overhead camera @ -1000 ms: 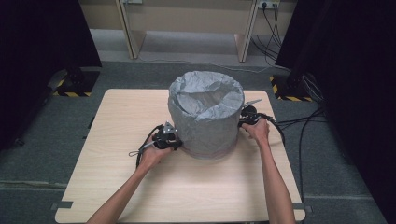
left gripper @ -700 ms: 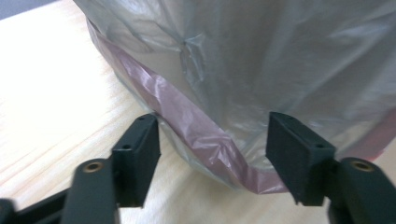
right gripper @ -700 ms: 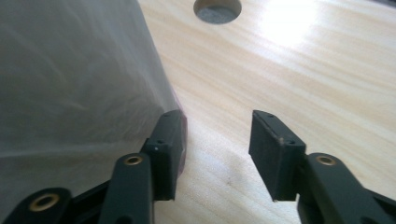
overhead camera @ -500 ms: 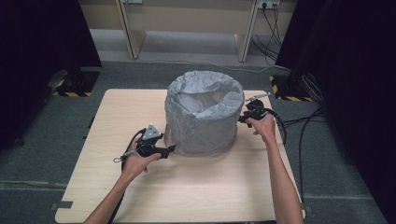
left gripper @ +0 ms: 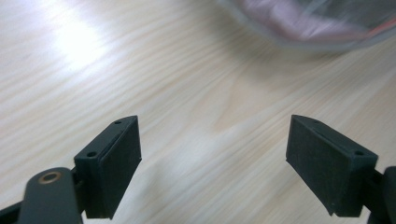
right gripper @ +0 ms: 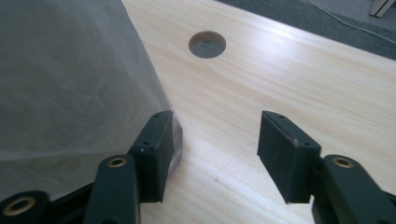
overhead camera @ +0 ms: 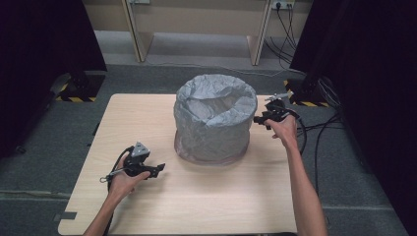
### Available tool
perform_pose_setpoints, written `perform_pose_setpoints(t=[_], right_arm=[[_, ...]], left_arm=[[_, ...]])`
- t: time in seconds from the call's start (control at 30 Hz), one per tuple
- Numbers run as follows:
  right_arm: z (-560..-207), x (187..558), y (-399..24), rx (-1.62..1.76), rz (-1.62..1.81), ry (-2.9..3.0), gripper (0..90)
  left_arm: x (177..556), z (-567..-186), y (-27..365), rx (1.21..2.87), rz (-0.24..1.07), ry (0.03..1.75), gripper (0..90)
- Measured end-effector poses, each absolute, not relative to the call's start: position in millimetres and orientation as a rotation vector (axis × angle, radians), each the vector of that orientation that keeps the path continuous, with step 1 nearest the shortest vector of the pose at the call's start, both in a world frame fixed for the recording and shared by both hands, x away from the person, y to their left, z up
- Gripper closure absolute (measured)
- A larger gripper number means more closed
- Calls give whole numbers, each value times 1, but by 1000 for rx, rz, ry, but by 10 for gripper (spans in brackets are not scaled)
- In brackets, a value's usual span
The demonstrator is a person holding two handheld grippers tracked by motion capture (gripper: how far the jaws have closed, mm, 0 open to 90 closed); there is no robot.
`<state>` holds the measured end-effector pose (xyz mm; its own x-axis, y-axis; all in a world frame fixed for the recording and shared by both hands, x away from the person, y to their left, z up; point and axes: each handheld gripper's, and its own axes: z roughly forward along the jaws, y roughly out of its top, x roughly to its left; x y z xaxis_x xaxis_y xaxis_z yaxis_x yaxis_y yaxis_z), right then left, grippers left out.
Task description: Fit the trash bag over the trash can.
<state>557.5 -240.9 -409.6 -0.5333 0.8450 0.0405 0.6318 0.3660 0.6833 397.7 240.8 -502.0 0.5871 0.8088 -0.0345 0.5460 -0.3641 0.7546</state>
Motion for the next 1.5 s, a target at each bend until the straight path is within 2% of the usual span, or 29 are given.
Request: perform_pose_setpoints(t=[0.2,0.3,0.53,1.07,1.5], right_arm=[[-385,554,-243,1274,961,2294,408],[-372,552,-245,1277,973,2263,370],[-341,545,-243,1276,997,2197,290],[-300,538,-244,1263,1056,2119,253],[-272,533,-220,1171,1096,2108,252]], left_arm=[[391,-513,255,2174,495,1089,182],[390,-519,263,2101,449,1125,169],[391,-522,271,2056,486,1145,146],[391,-522,271,2058,486,1144,141],[391,-522,271,2056,486,1144,140]])
